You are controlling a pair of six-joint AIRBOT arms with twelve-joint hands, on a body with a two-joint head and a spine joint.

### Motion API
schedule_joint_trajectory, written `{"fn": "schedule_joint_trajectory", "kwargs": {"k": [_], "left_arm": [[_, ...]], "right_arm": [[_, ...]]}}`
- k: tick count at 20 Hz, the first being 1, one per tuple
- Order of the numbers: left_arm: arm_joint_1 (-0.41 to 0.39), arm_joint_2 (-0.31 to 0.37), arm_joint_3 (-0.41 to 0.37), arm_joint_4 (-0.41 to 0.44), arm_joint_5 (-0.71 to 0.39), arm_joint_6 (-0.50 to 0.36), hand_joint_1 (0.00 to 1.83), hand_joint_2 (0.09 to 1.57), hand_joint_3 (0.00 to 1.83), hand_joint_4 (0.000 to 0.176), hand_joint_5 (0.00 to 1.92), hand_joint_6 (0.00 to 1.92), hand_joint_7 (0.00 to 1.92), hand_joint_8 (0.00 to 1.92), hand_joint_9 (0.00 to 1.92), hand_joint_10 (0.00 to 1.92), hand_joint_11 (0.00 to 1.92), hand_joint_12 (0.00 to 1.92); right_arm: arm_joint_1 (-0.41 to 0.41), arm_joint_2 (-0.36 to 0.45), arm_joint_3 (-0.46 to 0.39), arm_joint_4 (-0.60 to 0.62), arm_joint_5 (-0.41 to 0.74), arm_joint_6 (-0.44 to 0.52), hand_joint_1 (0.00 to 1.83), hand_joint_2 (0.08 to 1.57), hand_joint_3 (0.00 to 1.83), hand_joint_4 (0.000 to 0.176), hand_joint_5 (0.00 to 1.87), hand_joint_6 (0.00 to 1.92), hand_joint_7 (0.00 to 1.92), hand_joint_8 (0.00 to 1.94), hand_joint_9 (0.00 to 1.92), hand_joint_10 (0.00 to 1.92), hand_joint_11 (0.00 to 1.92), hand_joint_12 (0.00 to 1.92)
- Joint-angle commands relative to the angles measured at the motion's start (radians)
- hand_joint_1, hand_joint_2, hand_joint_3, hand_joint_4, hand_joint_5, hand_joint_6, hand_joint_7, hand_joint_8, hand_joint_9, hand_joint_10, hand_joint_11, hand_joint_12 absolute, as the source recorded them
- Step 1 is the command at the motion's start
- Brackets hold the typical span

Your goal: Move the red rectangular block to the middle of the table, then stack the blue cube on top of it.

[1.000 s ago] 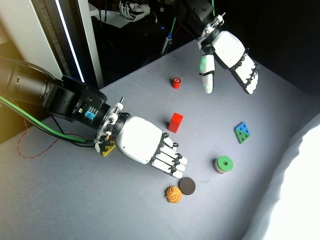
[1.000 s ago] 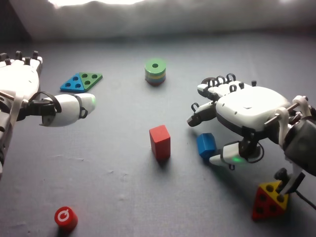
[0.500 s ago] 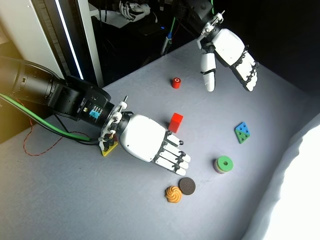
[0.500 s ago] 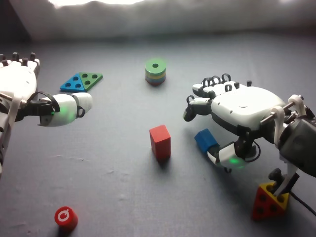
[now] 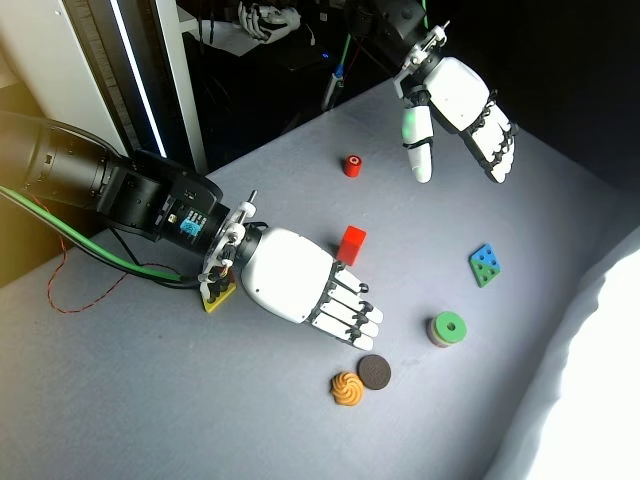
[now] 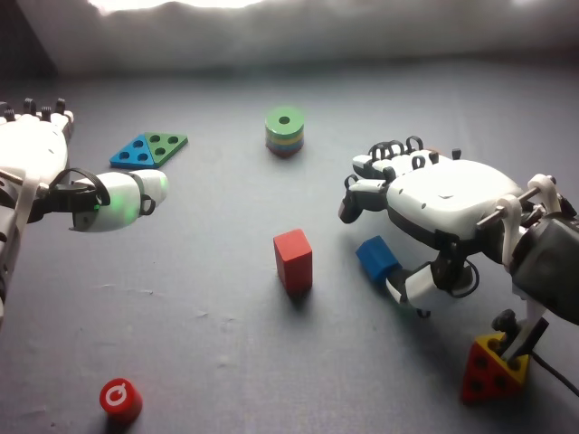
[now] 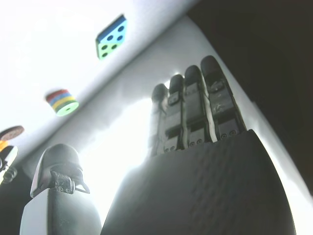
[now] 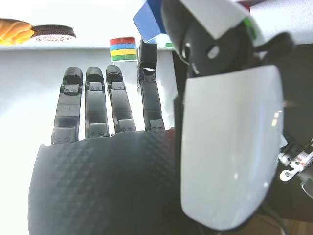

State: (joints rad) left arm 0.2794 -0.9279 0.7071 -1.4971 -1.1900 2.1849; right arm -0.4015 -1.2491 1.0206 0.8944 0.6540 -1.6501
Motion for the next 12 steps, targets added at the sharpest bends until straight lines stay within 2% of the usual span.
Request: {"fn": "schedule_joint_trajectory", "kwargs": {"k": [1, 3, 5, 6, 7, 8, 9, 10, 11, 12], "left_arm": [[-0.005, 0.016, -0.003, 0.076, -0.064, 0.003, 0.04, 1.08, 0.00, 0.000, 0.14, 0.01, 0.15, 0.01, 0.12, 0.01, 0.00, 0.41], [-0.020, 0.015, -0.012, 0.075, -0.063, 0.025, 0.01, 1.09, 0.00, 0.000, 0.11, 0.00, 0.13, 0.00, 0.10, 0.00, 0.00, 0.38], [-0.022, 0.016, -0.012, 0.075, -0.063, 0.025, 0.02, 1.09, 0.00, 0.000, 0.11, 0.00, 0.13, 0.00, 0.10, 0.00, 0.00, 0.37], [-0.023, 0.016, -0.011, 0.073, -0.065, 0.025, 0.00, 1.10, 0.00, 0.000, 0.11, 0.00, 0.12, 0.00, 0.09, 0.00, 0.00, 0.32], [-0.024, 0.015, -0.011, 0.072, -0.065, 0.025, 0.00, 1.10, 0.00, 0.000, 0.11, 0.00, 0.12, 0.00, 0.09, 0.00, 0.00, 0.32], [-0.025, 0.015, -0.011, 0.070, -0.065, 0.025, 0.01, 1.10, 0.00, 0.000, 0.12, 0.00, 0.13, 0.00, 0.10, 0.00, 0.00, 0.35], [-0.025, 0.015, -0.010, 0.068, -0.065, 0.025, 0.01, 1.10, 0.00, 0.000, 0.13, 0.00, 0.14, 0.00, 0.11, 0.01, 0.00, 0.35], [-0.025, 0.015, -0.010, 0.068, -0.065, 0.025, 0.01, 1.10, 0.00, 0.000, 0.13, 0.00, 0.14, 0.00, 0.11, 0.01, 0.00, 0.35], [-0.025, 0.015, -0.010, 0.068, -0.065, 0.025, 0.03, 1.09, 0.00, 0.000, 0.15, 0.01, 0.16, 0.00, 0.12, 0.01, 0.00, 0.40], [-0.026, 0.015, -0.009, 0.068, -0.065, 0.025, 0.02, 1.10, 0.00, 0.000, 0.14, 0.00, 0.16, 0.00, 0.12, 0.01, 0.00, 0.40]], "right_arm": [[0.008, 0.008, 0.000, -0.042, 0.080, 0.008, 1.17, 0.71, 0.71, 0.090, 0.28, 0.71, 0.00, 0.00, 0.00, 0.00, 0.00, 0.00], [0.005, 0.009, 0.000, -0.036, 0.083, 0.008, 1.16, 0.71, 0.69, 0.077, 0.32, 0.73, 0.00, 0.00, 0.00, 0.00, 0.00, 0.00], [0.002, 0.010, 0.000, -0.032, 0.083, 0.008, 1.19, 0.72, 0.70, 0.081, 0.28, 0.71, 0.00, 0.00, 0.00, 0.00, 0.00, 0.00], [-0.001, 0.010, 0.000, -0.031, 0.084, 0.008, 1.15, 0.73, 0.64, 0.062, 0.26, 0.71, 0.00, 0.00, 0.00, 0.00, 0.00, 0.00], [-0.006, 0.011, 0.000, -0.031, 0.087, 0.008, 1.15, 0.73, 0.64, 0.062, 0.26, 0.71, 0.00, 0.00, 0.00, 0.00, 0.00, 0.00], [-0.010, 0.010, 0.000, -0.031, 0.088, 0.008, 1.15, 0.84, 0.29, 0.092, 0.42, 0.25, 0.00, 0.00, 0.00, 0.00, 0.00, 0.00], [-0.012, 0.010, 0.001, -0.031, 0.088, 0.008, 1.04, 0.85, 0.22, 0.014, 0.72, 0.40, 0.00, 0.00, 0.00, 0.00, 0.00, 0.00], [-0.012, 0.010, 0.001, -0.031, 0.088, 0.008, 1.04, 0.85, 0.22, 0.014, 0.72, 0.40, 0.00, 0.00, 0.00, 0.00, 0.00, 0.00], [-0.013, 0.010, 0.002, -0.031, 0.088, 0.008, 1.04, 1.04, 0.10, 0.045, 0.92, 0.97, 0.00, 0.00, 0.00, 0.00, 0.00, 0.00], [-0.014, 0.010, 0.002, -0.031, 0.088, 0.008, 1.03, 1.09, 0.07, 0.067, 0.93, 1.07, 0.00, 0.00, 0.00, 0.00, 0.00, 0.00]]}}
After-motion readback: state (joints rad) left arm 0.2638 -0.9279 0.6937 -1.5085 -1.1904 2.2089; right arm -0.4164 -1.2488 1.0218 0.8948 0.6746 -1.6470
